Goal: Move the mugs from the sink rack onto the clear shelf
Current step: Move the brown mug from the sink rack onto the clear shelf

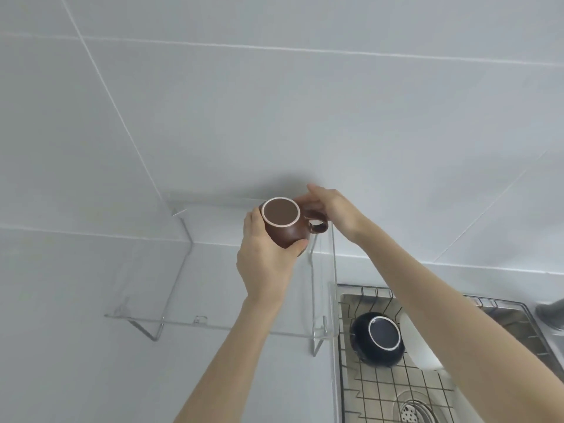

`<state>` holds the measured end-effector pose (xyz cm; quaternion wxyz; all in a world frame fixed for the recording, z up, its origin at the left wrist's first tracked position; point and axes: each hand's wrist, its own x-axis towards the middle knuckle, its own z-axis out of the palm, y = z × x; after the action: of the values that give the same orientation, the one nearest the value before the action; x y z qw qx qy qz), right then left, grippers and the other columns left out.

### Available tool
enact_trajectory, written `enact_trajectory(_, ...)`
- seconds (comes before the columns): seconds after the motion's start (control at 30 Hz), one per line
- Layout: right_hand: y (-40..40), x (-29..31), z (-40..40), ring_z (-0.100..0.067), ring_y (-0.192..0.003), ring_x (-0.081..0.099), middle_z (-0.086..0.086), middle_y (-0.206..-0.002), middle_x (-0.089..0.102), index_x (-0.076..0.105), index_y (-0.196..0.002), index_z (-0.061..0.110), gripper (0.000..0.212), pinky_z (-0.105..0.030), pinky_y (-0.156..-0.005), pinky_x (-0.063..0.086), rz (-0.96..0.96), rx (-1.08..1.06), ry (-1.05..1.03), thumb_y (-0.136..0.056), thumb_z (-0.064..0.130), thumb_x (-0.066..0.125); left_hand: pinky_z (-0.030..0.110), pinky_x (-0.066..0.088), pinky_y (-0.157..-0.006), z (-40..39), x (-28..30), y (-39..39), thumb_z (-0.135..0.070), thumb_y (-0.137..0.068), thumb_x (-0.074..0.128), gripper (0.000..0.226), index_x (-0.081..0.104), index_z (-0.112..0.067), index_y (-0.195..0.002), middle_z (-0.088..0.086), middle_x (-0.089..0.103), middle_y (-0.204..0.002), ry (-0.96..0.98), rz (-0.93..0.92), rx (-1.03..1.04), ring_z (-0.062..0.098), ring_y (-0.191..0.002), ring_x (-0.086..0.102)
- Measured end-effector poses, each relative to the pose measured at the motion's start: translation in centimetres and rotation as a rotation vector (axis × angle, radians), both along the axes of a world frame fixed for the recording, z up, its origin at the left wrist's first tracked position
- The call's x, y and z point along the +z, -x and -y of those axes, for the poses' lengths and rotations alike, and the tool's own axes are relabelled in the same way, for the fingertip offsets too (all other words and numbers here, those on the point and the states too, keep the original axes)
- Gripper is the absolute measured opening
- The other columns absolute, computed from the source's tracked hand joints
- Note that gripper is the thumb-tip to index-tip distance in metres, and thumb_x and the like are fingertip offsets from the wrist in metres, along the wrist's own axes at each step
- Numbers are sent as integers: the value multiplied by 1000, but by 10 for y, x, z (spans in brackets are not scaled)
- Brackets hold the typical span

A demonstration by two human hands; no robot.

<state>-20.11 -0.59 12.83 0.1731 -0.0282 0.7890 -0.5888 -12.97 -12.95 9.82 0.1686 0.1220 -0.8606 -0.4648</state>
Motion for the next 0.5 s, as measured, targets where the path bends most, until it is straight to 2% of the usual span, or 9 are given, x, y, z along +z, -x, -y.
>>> enact_trajectory(0.1,2,-5,-3,-28,-107,61,-13,-115,68,72,-97,12,50,-29,-70,42,0,-4,-23,-94,38,29,27,41,-76,-11,-6,3,-38,-57,79,81,42,-19,-127,-3,58,-125,10,6,41,21,-108,59)
enact_trajectory(0.23,5,-8,-4,-20,-106,59,-5,-117,68,69,-106,15,52,-23,-62,41,-26,28,-64,-94,41,27,28,40,-74,-22,-10,6,-39,-58,78,81,41,-17,-127,-1,58,-124,-7,16,97,23,-108,58)
enact_trajectory(0.33,7,-10,0,-26,-99,60,-12,-115,68,70,-102,15,51,-28,-66,45,-63,9,-92,-92,46,31,27,36,-72,-26,-10,7,-38,-59,78,80,42,-16,-127,1,58,-124,-11,30,128,24,-108,58)
enact_trajectory(0.4,7,-13,3,-27,-93,61,-19,-111,67,73,-94,14,51,-38,-77,50,-116,-40,-122,-91,47,34,27,36,-74,-27,-9,7,-37,-59,79,83,41,-15,-129,1,56,-127,-11,38,134,25,-110,57)
enact_trajectory(0.43,6,-13,3,-29,-96,62,-19,-109,69,73,-91,16,49,-39,-81,51,-140,-70,-120,-91,46,34,27,37,-75,-27,-9,7,-37,-59,79,84,40,-15,-130,2,55,-129,-8,42,133,25,-112,56)
enact_trajectory(0.5,4,-13,3,-34,-102,61,-17,-107,70,74,-90,16,47,-35,-75,51,-155,-116,-63,-93,42,34,29,41,-78,-27,-11,9,-38,-60,78,85,39,-14,-132,2,54,-132,7,47,130,25,-114,55)
